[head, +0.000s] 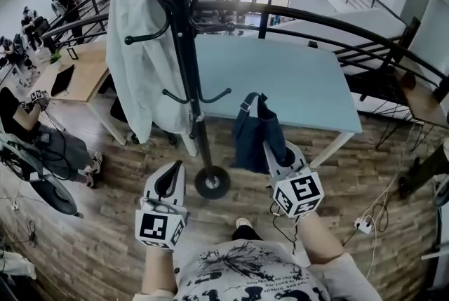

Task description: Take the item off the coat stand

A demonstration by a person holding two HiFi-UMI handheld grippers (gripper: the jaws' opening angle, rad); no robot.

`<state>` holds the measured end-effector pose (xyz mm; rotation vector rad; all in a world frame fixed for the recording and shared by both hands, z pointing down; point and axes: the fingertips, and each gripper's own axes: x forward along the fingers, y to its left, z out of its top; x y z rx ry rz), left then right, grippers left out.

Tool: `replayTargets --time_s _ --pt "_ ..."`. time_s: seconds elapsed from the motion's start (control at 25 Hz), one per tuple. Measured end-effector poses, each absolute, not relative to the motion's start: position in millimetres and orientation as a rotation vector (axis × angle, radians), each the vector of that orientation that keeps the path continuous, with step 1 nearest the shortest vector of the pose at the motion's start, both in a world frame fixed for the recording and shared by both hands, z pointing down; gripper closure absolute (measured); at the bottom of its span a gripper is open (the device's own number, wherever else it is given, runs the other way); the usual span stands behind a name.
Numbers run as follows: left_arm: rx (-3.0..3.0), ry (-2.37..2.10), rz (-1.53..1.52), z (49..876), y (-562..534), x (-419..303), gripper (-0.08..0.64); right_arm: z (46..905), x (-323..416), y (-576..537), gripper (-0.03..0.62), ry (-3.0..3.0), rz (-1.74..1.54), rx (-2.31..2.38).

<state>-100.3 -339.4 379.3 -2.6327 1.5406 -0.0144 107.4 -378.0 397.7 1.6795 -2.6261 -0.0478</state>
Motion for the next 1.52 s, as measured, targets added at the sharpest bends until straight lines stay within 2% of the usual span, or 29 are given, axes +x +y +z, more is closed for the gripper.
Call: replayTargets --time_s 0.28,1.52 --pt "-2.641 1.522 -0.011 372 -325 -97 0.555 426 107 -344 0.578 -2.550 -0.052 1.642" --pt "-2.647 1.521 -0.038 382 -353 -92 0.555 411 100 -364 0.580 -2.588 -0.075 1.629"
